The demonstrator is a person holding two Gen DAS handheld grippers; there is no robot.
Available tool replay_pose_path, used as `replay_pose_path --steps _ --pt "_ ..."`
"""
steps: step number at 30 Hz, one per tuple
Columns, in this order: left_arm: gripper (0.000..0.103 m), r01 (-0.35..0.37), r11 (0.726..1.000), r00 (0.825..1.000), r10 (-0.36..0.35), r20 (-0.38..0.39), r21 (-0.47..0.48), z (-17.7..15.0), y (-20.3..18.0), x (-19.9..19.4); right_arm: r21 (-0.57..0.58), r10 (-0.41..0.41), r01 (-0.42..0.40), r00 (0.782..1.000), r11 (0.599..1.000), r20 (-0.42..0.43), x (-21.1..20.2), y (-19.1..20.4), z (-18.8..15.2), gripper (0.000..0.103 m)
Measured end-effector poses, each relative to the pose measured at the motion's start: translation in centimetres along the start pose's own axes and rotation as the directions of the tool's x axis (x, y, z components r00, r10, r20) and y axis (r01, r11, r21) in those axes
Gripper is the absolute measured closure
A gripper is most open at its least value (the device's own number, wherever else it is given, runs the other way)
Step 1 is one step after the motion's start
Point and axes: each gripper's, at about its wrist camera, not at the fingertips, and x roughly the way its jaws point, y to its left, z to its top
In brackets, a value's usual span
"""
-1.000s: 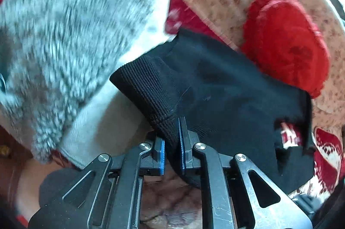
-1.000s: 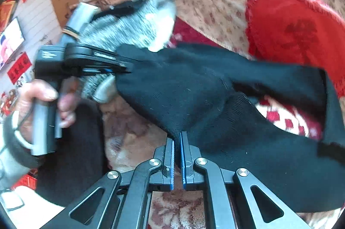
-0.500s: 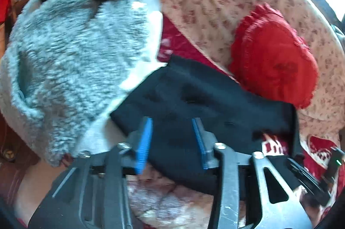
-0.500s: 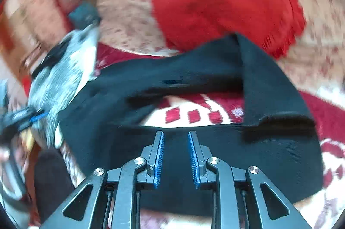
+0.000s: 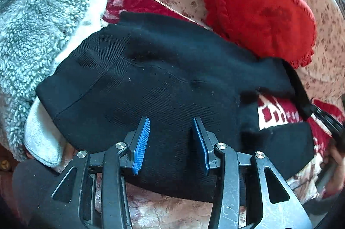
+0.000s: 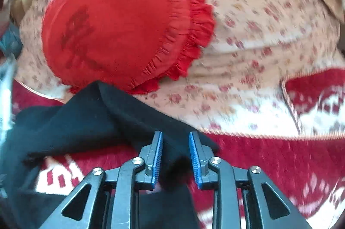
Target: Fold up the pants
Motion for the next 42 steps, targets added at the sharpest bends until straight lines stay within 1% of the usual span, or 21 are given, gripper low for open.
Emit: replay_pose_path --steps 3,6,7,8,10,11,12,16,18,21,23,25,26,28,31,33,35,37,39,41,42 --pt "0.064 0.006 1.0 1.0 -0.006 -0.009 -0.011 0.0 0.0 0.6 0.022 0.062 -0.06 0.997 0.998 -0.055 -1.3 -1.4 -2.1 0.068" --pt "0.064 0.014 1.0 1.0 -0.014 -0.011 -0.024 -0.1 0.2 0.3 0.008 0.062 -0.061 0.994 0.998 -0.09 -1.9 -1.7 -4.6 0.065" --pt "0.064 0.014 1.0 1.0 -0.014 -0.011 -0.024 -0.1 0.2 0.2 0.012 0.06 -0.059 0.993 0.998 -0.097 -1.9 -1.5 -5.1 0.065" --pt "0.064 0.012 1.0 1.0 -0.012 -0.011 -0.022 -0.2 0.2 0.1 0.024 0.081 -0.079 0.991 0.997 -0.108 -1.7 -1.6 -5.6 0.065" --pt "0.064 0.008 1.0 1.0 -0.008 -0.01 -0.021 -0.3 0.1 -0.1 0.017 0.12 -0.119 0.986 0.993 -0.118 -1.2 -1.0 -6.4 0.07" --pt "0.064 0.007 1.0 1.0 -0.007 -0.011 -0.023 -0.4 0.2 -0.3 -0.024 0.101 -0.104 0.991 0.994 -0.087 -1.6 -0.3 -6.7 0.086" --pt "0.064 0.002 1.0 1.0 -0.002 -0.011 -0.028 -0.4 0.2 -0.4 -0.048 0.089 -0.093 0.993 0.995 -0.079 -1.9 0.1 -6.7 0.097" --pt "0.064 0.016 0.999 1.0 -0.016 0.001 -0.03 -0.6 0.0 -1.1 -0.096 0.045 -0.047 0.999 0.994 -0.025 -4.8 0.4 -6.6 0.097" --pt "0.064 0.02 1.0 1.0 -0.019 0.008 -0.025 -0.7 -0.1 -1.3 -0.124 -0.032 0.03 0.999 0.992 -0.014 -6.2 -0.2 -6.9 0.097" --pt "0.064 0.014 1.0 1.0 -0.014 -0.002 -0.026 -1.1 0.0 -1.1 -0.156 -0.113 0.103 0.992 0.982 -0.055 -6.4 -1.5 -7.9 0.097" --pt "0.064 0.013 1.0 1.0 -0.014 -0.027 -0.025 -1.6 -0.1 -0.4 -0.172 -0.144 0.123 0.983 0.977 -0.115 -5.4 -1.9 -9.1 0.097" --pt "0.064 -0.001 1.0 1.0 0.0 -0.03 -0.01 -2.0 -0.2 -0.1 -0.207 -0.166 0.13 0.971 0.97 -0.17 -4.3 -1.6 -10.1 0.097" --pt "0.064 -0.007 1.0 1.0 0.007 -0.027 -0.001 -2.0 -0.3 -0.1 -0.218 -0.189 0.153 0.969 0.964 -0.158 -4.4 -1.3 -10.2 0.096" --pt "0.064 -0.014 1.0 1.0 0.014 -0.028 0.009 -1.9 -0.3 -0.1 -0.212 -0.203 0.172 0.97 0.962 -0.134 -5.2 -0.9 -9.7 0.093" --pt "0.064 -0.02 1.0 1.0 0.02 -0.006 0.001 -1.5 -0.1 -0.6 -0.188 -0.146 0.132 0.987 0.973 -0.064 -6.8 0.3 -8.1 0.084" --pt "0.064 -0.027 1.0 1.0 0.027 0.011 0.0 -1.2 -0.1 -0.9 -0.192 -0.072 0.063 0.997 0.979 -0.037 -7.4 1.9 -7.2 0.078" --pt "0.061 -0.04 0.999 0.999 0.039 0.016 0.009 -0.7 -0.1 -0.9 -0.22 0.007 -0.015 0.999 0.975 -0.034 -7.2 4.4 -6.7 0.077" --pt "0.061 -0.05 0.999 0.999 0.049 0.016 0.017 -0.2 -0.1 -0.7 -0.245 0.06 -0.071 0.997 0.967 -0.053 -6.3 6.5 -6.3 0.077" --pt "0.061 -0.055 0.998 0.998 0.054 0.024 0.022 0.6 -0.1 -0.6 -0.279 0.135 -0.149 0.988 0.949 -0.07 -5.3 9.3 -5.7 0.077" --pt "0.061 -0.063 0.998 0.998 0.062 0.032 0.021 1.7 0.0 -0.5 -0.32 0.181 -0.196 0.981 0.927 -0.076 -4.6 12.0 -5.0 0.075" --pt "0.055 -0.06 0.998 0.998 0.06 0.029 0.017 2.6 0.3 -0.2 -0.351 0.205 -0.22 0.975 0.91 -0.081 -4.0 13.6 -4.3 0.071"
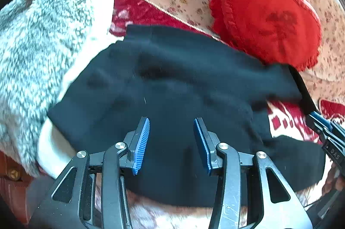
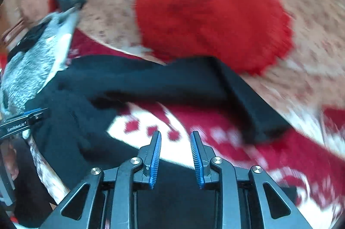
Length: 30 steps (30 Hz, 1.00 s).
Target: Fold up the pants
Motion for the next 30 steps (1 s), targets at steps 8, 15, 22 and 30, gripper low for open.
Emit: replay_pose_path --steps 8,15,22,30 --pt "0.033 0.063 0.995 0.997 -0.066 -0.041 -0.074 6.6 1.8 3.2 -0.134 0.197 -0.197 0.98 0.971 -0.015 7.1 4.4 10.0 0.06" --pt "0.033 -0.056 0.996 0.991 0.048 -0.125 -0.063 9.8 3.1 8.7 -0.303 0.229 -0.249 0.968 0.92 -0.102 14.0 8.4 14.3 0.058" --pt "0.027 -0.116 0.993 0.991 0.117 -0.071 0.024 10.2 2.4 10.0 -0.312 0.267 -0.313 0.947 0.897 -0.18 18.9 9.5 14.7 0.068" --pt "0.027 0.004 0.987 1.0 0.0 0.022 -0.159 9.7 6.6 3.9 -0.339 0.271 -0.278 0.96 0.899 -0.069 12.5 10.1 14.0 0.095"
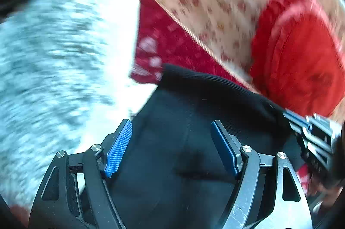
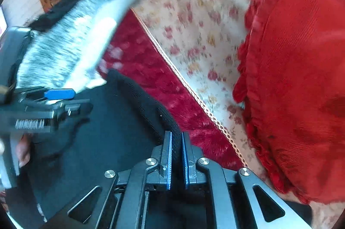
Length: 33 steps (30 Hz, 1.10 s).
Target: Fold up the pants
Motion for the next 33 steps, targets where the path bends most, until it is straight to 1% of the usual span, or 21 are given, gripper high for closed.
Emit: replay_pose_path --steps 3,5,7,9,11,12,13,15,16,17,18,20,22,24,25,28,29,31,32,33 --pt "0.027 0.032 0.999 0.998 -0.029 0.057 -0.042 -0.9 2.3 -3.8 0.001 -0.008 0.008 0.997 1.0 0.076 -4.7 2.1 -0.8 0.095" --pt "0.027 0.046 0.996 0.996 -0.039 0.083 -0.078 -1.7 3.8 -5.8 -0.01 -0.001 0.002 0.992 1.0 0.123 -7.6 4.5 -1.9 0.096" --pt "0.027 0.061 0.991 0.993 -0.048 0.107 -0.123 -2.8 5.3 -7.6 -0.009 0.015 -0.014 0.989 1.0 0.147 -9.4 6.9 -3.2 0.096" --pt "0.027 0.065 0.986 0.991 -0.045 0.126 -0.155 -4.0 6.8 -9.1 -0.019 0.05 -0.047 0.986 0.999 0.159 -10.5 10.2 -5.0 0.096" --pt "0.027 0.049 0.981 0.99 -0.023 0.139 -0.19 -5.0 8.2 -10.2 -0.003 0.082 -0.083 0.984 0.997 0.156 -10.6 12.9 -6.8 0.096" --pt "0.027 0.042 0.977 0.99 -0.012 0.141 -0.211 -5.6 8.9 -10.6 0.006 0.095 -0.097 0.986 0.995 0.14 -10.2 14.1 -7.8 0.096" --pt "0.027 0.042 0.973 0.99 -0.01 0.143 -0.225 -5.9 9.3 -10.8 0.017 0.104 -0.107 0.987 0.994 0.12 -9.4 14.8 -8.6 0.096" --pt "0.027 0.032 0.973 0.991 -0.001 0.137 -0.23 -6.5 9.6 -11.1 0.083 0.137 -0.142 0.988 0.986 0.065 -7.1 15.7 -10.7 0.096" --pt "0.027 0.028 0.976 0.992 0.0 0.127 -0.218 -6.9 9.4 -10.9 0.084 0.126 -0.128 0.992 0.988 0.031 -5.8 16.2 -11.7 0.096" --pt "0.027 0.026 0.978 0.993 -0.001 0.121 -0.207 -7.1 9.3 -10.9 0.081 0.114 -0.115 0.993 0.99 0.014 -5.1 16.4 -12.2 0.096" --pt "0.027 0.023 0.981 0.993 -0.001 0.115 -0.192 -7.2 8.7 -10.7 0.093 0.113 -0.114 0.993 0.989 0.014 -4.7 16.3 -12.6 0.096" --pt "0.027 0.017 0.987 0.994 0.0 0.106 -0.16 -7.8 7.8 -10.5 0.134 0.116 -0.121 0.992 0.984 0.043 -5.2 15.7 -12.4 0.096" --pt "0.027 0.025 0.991 0.995 -0.012 0.096 -0.133 -8.3 6.4 -10.1 0.12 0.115 -0.119 0.993 0.986 0.041 -6.1 15.9 -12.1 0.091" --pt "0.027 0.043 0.994 0.996 -0.034 0.083 -0.103 -8.7 4.9 -9.6 0.1 0.09 -0.095 0.995 0.99 0.045 -7.5 15.8 -12.1 0.08" --pt "0.027 0.051 0.995 0.996 -0.044 0.077 -0.089 -9.1 4.4 -9.6 0.109 0.069 -0.074 0.996 0.991 0.054 -8.2 15.4 -12.3 0.079" --pt "0.027 0.076 0.997 0.996 -0.075 0.05 -0.028 -10.1 1.5 -8.7 0.185 -0.005 -0.009 0.997 0.983 0.073 -10.1 12.8 -13.5 0.074" --pt "0.027 0.084 0.996 0.996 -0.084 0.038 -0.007 -10.4 0.4 -8.3 0.227 -0.044 0.027 0.997 0.974 0.068 -10.6 11.4 -14.1 0.072" --pt "0.027 0.108 0.994 0.994 -0.108 0.014 0.033 -11.0 -1.8 -7.5 0.295 -0.072 0.052 0.996 0.954 0.056 -11.2 9.1 -15.0 0.072" --pt "0.027 0.116 0.992 0.993 -0.116 0.006 0.048 -11.3 -2.6 -7.3 0.348 -0.082 0.059 0.995 0.936 0.054 -11.6 7.5 -15.5 0.071" --pt "0.027 0.121 0.991 0.993 -0.121 -0.003 0.063 -11.5 -3.4 -6.9 0.38 -0.088 0.059 0.994 0.923 0.06 -12.1 6.5 -15.8 0.065"
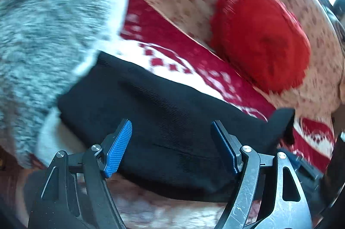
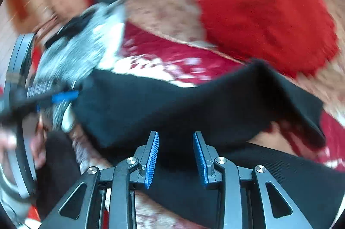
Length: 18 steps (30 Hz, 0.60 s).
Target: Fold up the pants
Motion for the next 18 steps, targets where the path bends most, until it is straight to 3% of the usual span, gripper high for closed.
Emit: replay_pose_path --steps 2,7,11,18 --pt "0.027 0.015 0.999 1.0 -0.014 -0.024 0.03 -0.5 -1.6 0.9 0.082 -0.011 0.008 0.999 0.997 0.042 -1.3 -2.2 0.7 0.058" --pt "0.027 0.066 0.993 0.996 -0.059 -0.074 0.093 -1.4 -4.5 2.2 0.263 0.004 -0.028 0.996 0.964 0.092 -3.1 -6.2 1.7 0.055" --pt "0.027 0.063 0.99 0.995 -0.052 -0.088 0.128 -1.9 -5.6 2.8 0.379 0.043 -0.069 0.996 0.923 0.077 -2.2 -9.1 1.6 0.055" --pt "0.027 0.043 0.987 0.995 -0.027 -0.1 0.156 -2.0 -6.2 3.7 0.538 0.072 -0.14 0.987 0.831 0.144 -2.0 -12.1 2.0 0.053"
